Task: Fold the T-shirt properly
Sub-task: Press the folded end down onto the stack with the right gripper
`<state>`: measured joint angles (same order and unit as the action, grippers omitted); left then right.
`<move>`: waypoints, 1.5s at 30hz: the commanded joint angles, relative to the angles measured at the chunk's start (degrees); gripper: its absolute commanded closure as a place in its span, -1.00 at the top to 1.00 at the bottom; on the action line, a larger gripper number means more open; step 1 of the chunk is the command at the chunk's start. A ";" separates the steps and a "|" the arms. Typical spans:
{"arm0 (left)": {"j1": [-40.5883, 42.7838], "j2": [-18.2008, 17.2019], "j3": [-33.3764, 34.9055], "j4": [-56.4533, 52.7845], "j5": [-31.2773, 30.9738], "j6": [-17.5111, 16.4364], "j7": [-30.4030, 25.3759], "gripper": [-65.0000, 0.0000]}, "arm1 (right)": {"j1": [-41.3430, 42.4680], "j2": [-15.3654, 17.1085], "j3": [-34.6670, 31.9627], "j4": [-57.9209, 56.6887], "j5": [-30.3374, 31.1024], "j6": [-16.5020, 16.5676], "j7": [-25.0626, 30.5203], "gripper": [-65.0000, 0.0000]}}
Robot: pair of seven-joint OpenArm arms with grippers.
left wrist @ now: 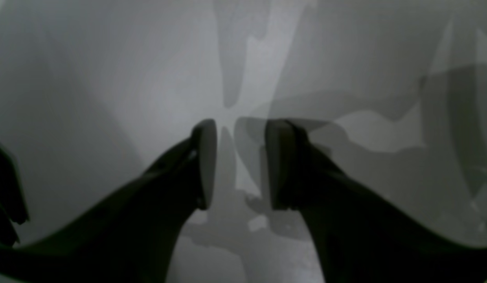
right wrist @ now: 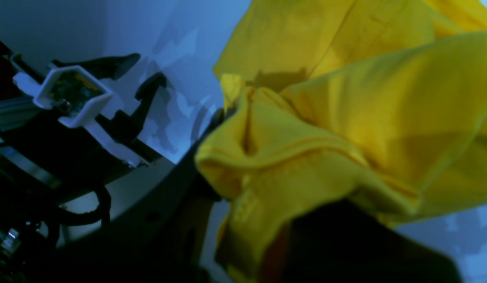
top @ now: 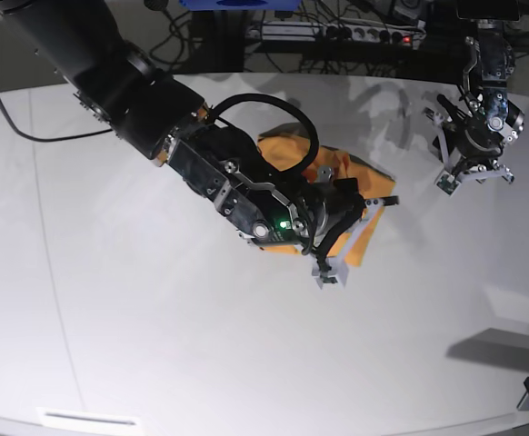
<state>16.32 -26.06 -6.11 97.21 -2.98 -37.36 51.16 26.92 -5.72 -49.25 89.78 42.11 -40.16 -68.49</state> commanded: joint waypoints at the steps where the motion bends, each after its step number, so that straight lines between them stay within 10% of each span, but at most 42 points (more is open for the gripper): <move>1: 1.75 0.35 0.79 -1.08 -0.23 -2.64 4.45 -0.31 | 1.43 -0.75 0.24 1.34 0.49 0.16 0.66 -0.99; 15: 1.40 0.26 0.70 -1.16 -0.23 -2.64 4.45 -0.31 | 1.43 -0.66 -0.02 7.94 0.49 0.16 2.25 -0.36; 26: 1.66 0.35 0.88 -1.16 -0.23 -2.64 4.45 -0.31 | 3.19 0.66 0.42 9.87 0.40 0.16 3.92 -0.37; 35: 5.71 0.79 -8.09 -0.64 -0.93 -2.64 0.23 -0.34 | -4.02 9.36 7.19 22.27 0.40 0.16 4.01 -0.38; 39: 8.52 2.55 -15.65 -0.29 -0.93 -2.64 -5.05 -0.76 | -10.26 9.45 14.13 23.41 0.57 0.16 3.83 -0.39; 43: 9.93 4.31 -21.28 -0.20 -0.93 -2.64 -7.42 -1.00 | -13.16 9.54 12.02 23.50 0.40 0.16 3.83 -0.99; 45: 10.28 4.39 -21.89 0.07 -0.93 -2.64 -7.42 -1.00 | -15.18 9.28 12.46 23.50 0.40 0.16 3.92 -0.99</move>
<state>26.24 -20.99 -27.66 96.53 -4.25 -39.70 43.70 10.96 3.53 -37.28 112.31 42.85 -39.99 -65.41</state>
